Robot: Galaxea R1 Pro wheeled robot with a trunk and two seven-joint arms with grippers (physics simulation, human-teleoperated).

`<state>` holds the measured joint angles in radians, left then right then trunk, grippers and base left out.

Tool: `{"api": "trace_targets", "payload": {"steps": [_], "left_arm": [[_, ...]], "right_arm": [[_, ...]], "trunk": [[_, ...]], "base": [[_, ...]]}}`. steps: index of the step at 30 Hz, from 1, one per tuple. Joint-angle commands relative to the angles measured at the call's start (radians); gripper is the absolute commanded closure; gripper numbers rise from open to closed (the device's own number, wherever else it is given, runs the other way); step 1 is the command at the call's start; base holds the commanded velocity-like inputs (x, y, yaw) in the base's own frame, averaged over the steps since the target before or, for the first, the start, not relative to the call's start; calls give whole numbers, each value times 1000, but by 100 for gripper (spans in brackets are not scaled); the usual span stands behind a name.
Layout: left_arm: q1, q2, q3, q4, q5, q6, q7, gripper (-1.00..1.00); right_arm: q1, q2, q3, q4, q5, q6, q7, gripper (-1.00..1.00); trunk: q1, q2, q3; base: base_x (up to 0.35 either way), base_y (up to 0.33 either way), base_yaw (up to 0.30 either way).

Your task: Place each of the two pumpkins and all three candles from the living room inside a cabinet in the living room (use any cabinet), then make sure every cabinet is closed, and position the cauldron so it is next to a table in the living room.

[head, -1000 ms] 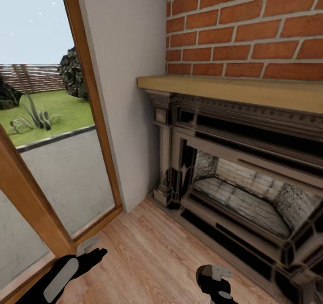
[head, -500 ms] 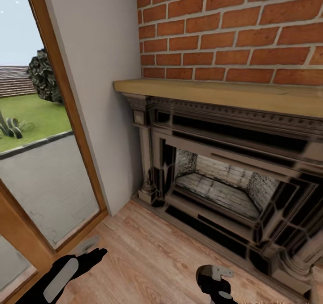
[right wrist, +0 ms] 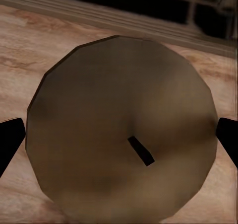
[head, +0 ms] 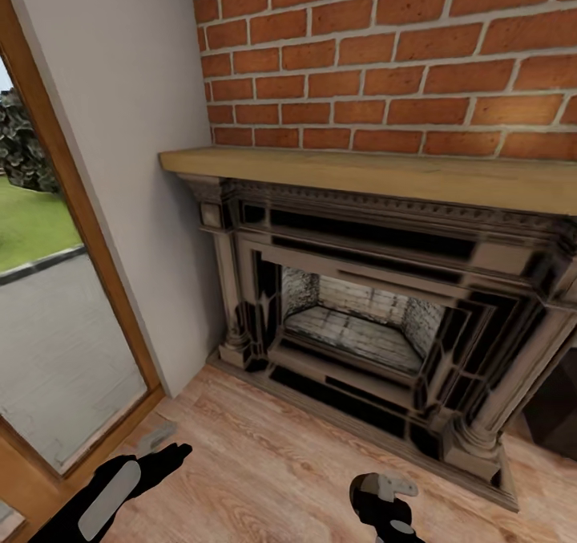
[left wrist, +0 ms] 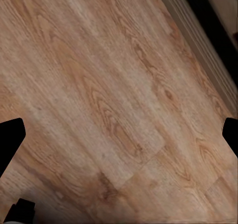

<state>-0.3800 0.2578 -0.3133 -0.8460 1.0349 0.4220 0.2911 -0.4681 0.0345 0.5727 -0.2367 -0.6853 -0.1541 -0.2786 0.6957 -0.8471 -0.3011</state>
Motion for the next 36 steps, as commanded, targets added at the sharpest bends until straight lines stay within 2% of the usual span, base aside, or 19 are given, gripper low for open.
{"api": "trace_targets", "payload": {"steps": [1, 7, 36], "left_arm": [[0, 2, -4, -2, 11, 0, 10, -100], [0, 1, -4, -2, 11, 0, 10, -100], [0, 1, -6, -2, 12, 0, 8, -100]], "right_arm": [[-1, 0, 9, 1, -9, -4, -4, 100], [-1, -1, 9, 1, -10, -4, -3, 100], [-1, 6, 9, -3, -11, 5, 2, 100]], "trunk": [[-4, 6, 2], [-27, 48, 25], [-138, 251, 133]], "base": [[-278, 0, -279], [-103, 0, -279], [-1, 0, -279]]}}
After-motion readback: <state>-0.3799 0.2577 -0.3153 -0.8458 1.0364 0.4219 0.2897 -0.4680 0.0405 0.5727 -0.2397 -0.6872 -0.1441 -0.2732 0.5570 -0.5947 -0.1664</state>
